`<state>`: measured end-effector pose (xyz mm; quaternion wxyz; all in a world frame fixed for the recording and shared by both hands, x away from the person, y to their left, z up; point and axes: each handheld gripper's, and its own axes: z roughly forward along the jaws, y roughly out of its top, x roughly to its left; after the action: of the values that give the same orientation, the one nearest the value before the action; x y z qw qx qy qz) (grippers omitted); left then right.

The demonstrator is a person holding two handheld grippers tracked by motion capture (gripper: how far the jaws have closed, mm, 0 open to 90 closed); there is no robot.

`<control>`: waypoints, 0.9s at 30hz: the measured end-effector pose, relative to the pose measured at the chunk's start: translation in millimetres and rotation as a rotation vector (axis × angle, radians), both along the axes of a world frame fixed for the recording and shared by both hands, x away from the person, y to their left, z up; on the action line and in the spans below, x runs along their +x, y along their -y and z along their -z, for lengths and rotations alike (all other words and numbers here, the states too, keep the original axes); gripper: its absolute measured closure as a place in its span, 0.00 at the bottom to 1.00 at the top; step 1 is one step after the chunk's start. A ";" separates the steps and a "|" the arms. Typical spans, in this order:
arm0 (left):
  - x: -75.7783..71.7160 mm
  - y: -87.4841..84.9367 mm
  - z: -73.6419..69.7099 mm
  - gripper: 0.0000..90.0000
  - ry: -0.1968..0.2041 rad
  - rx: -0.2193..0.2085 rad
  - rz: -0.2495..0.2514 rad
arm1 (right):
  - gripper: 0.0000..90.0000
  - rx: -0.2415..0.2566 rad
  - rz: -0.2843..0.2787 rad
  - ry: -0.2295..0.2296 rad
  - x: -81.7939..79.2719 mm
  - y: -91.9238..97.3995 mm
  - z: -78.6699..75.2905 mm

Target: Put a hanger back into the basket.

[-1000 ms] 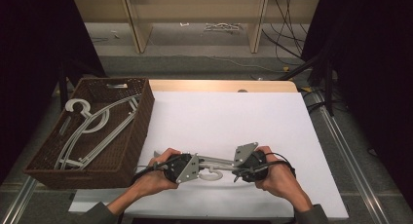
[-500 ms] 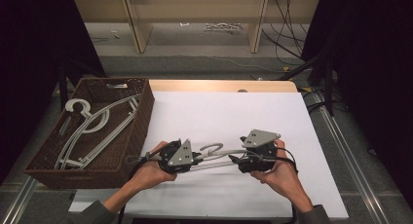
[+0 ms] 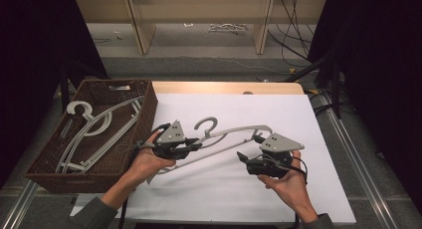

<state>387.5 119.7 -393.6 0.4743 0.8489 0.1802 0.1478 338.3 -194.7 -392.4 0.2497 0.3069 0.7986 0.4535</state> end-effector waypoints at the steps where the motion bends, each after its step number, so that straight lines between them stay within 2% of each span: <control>1: 2.1 -3.4 -3.5 0.88 -0.013 -0.012 -0.012 | 0.31 0.005 0.003 -0.004 -1.1 0.6 1.5; 5: 8.0 -12.5 -16.2 0.88 -0.048 -0.058 -0.041 | 0.31 0.008 0.000 -0.014 -4.1 2.6 9.7; 8: 8.0 -17.5 -32.4 0.88 -0.061 -0.081 -0.062 | 0.31 0.002 0.004 -0.013 -5.5 4.6 14.7; 10: 6.1 -21.1 -47.5 0.88 -0.034 -0.084 -0.061 | 0.31 0.005 0.007 -0.022 -6.5 5.5 16.6; 13: 4.2 -30.8 -70.0 0.88 -0.029 -0.116 -0.074 | 0.31 0.005 -0.001 -0.025 -7.5 5.4 19.1; 15: 4.1 -41.1 -84.4 0.88 -0.017 -0.137 -0.091 | 0.31 0.006 -0.007 -0.025 -8.7 4.5 20.0; 19: 7.3 -66.5 -103.5 0.88 0.011 -0.157 -0.142 | 0.31 0.006 -0.008 -0.018 -9.0 3.5 22.7; 24: 12.1 -103.2 -113.2 0.88 0.030 -0.179 -0.233 | 0.31 -0.004 -0.013 -0.039 -9.4 4.1 24.8; 27: 15.2 -123.4 -114.8 0.88 0.048 -0.178 -0.283 | 0.31 -0.004 -0.012 -0.044 -10.0 3.8 25.8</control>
<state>402.8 243.1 -278.9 0.5261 0.7661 0.2987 0.2170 328.3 -198.5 -418.1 0.2301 0.3113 0.8067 0.4464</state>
